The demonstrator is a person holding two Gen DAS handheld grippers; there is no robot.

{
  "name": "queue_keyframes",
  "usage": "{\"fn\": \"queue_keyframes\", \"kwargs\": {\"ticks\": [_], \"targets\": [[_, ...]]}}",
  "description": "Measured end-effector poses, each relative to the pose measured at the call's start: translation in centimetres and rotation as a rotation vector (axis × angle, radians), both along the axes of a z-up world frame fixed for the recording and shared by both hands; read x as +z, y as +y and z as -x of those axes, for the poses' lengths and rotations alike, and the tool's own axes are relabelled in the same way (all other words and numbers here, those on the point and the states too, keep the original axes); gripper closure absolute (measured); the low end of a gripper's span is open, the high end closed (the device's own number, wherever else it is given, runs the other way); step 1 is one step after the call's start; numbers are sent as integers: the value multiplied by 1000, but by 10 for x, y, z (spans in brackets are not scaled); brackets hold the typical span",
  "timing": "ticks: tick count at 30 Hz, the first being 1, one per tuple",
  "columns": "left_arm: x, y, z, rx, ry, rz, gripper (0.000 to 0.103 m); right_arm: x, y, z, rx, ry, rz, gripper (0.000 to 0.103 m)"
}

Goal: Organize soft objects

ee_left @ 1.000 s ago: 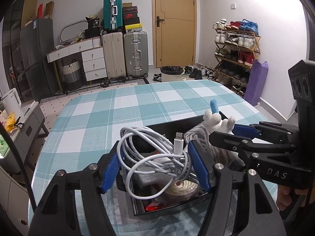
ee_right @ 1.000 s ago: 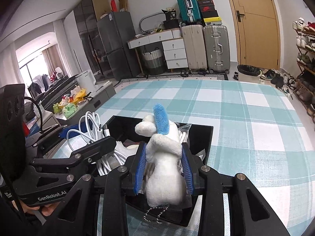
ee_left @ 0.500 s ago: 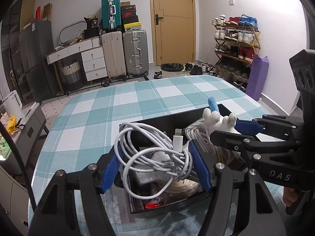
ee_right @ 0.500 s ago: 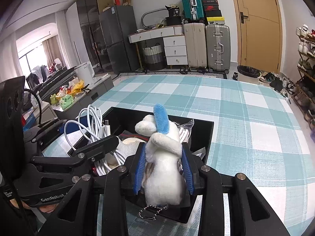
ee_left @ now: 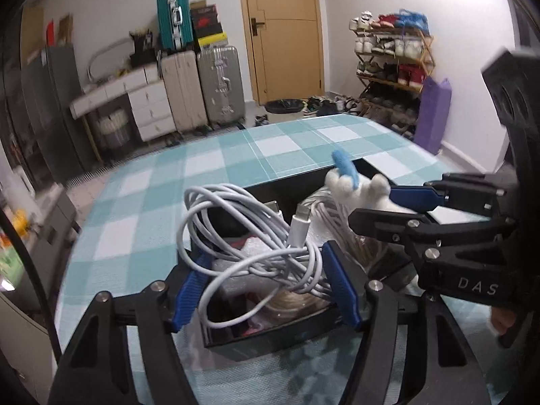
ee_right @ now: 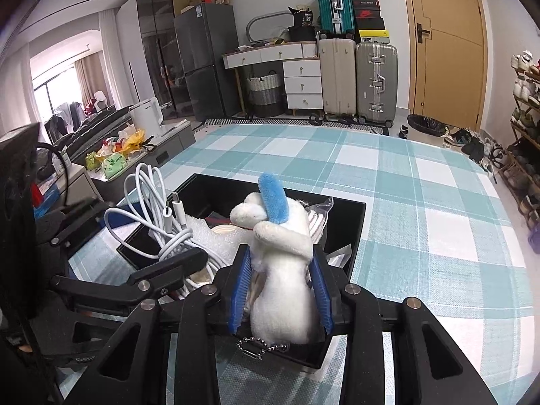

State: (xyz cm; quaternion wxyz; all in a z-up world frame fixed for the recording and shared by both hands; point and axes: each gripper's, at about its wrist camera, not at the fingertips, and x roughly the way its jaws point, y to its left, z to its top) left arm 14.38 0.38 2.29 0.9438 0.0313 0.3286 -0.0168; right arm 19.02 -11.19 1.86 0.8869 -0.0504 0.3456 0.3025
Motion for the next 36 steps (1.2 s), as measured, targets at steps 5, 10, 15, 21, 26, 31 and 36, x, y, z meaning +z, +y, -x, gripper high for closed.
{"fn": "queue_keyframes", "kwargs": {"ticks": [5, 10, 15, 21, 26, 31, 36], "targets": [[2, -1, 3, 2, 1, -11, 34, 7, -9, 4, -1, -30, -5, 50], [10, -1, 11, 8, -21, -17, 22, 15, -17, 13, -6, -66, 0, 27], [17, 5, 22, 36, -42, -6, 2, 24, -26, 27, -12, -100, -14, 10], [25, 12, 37, 61, -78, 30, 0, 33, -28, 47, -9, -150, -15, 1], [28, 14, 50, 73, -101, 34, 0, 37, -29, 62, -2, -176, -27, 1], [26, 15, 59, 97, -107, 33, 0, 37, -33, 72, -1, -189, -51, 1], [18, 19, 65, 128, -107, 52, 0, 33, -38, 80, -2, -188, -68, 1]]}}
